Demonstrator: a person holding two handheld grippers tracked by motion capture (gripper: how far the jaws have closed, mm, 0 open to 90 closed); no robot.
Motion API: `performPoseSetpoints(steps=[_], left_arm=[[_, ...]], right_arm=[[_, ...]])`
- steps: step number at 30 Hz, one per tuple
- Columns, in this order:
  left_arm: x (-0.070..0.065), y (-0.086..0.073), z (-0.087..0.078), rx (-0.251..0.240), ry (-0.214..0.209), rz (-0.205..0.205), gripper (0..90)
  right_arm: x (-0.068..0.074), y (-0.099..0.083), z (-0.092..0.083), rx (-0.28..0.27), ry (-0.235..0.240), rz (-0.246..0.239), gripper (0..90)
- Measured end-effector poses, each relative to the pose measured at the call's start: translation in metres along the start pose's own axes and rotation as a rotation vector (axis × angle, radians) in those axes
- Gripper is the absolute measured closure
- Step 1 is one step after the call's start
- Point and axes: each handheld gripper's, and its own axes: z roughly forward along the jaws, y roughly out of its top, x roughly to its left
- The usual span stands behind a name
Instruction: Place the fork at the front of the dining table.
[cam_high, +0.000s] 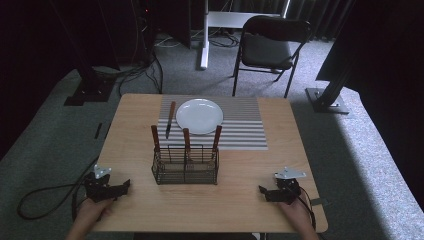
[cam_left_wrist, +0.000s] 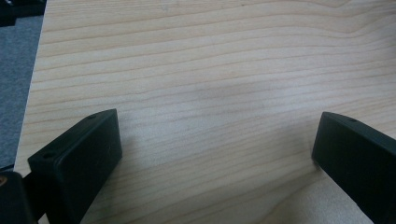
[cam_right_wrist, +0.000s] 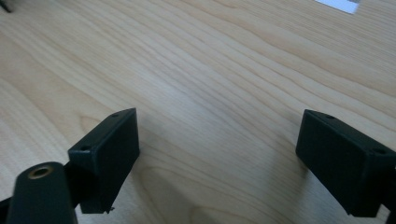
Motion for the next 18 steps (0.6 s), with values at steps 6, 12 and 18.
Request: performPoseSetpoints(steps=[6,12,18], left_arm=[[-0.0005,-0.0007,-0.0007,0.005,0.004,0.008,1.2],[-0.0005,-0.0007,-0.0007,0.005,0.004,0.009,1.2],[-0.0005,-0.0007,-0.0007,0.005,0.004,0.009,1.2]], right_arm=[[-0.0009,0.0004,-0.0002,0.005,0.004,-0.006,12.2],[-0.0011,0.002,-0.0003,0.018,0.007,-0.011,12.2],[0.0062,0.0062,-0.0016,0.066,-0.012,0.011,12.3]])
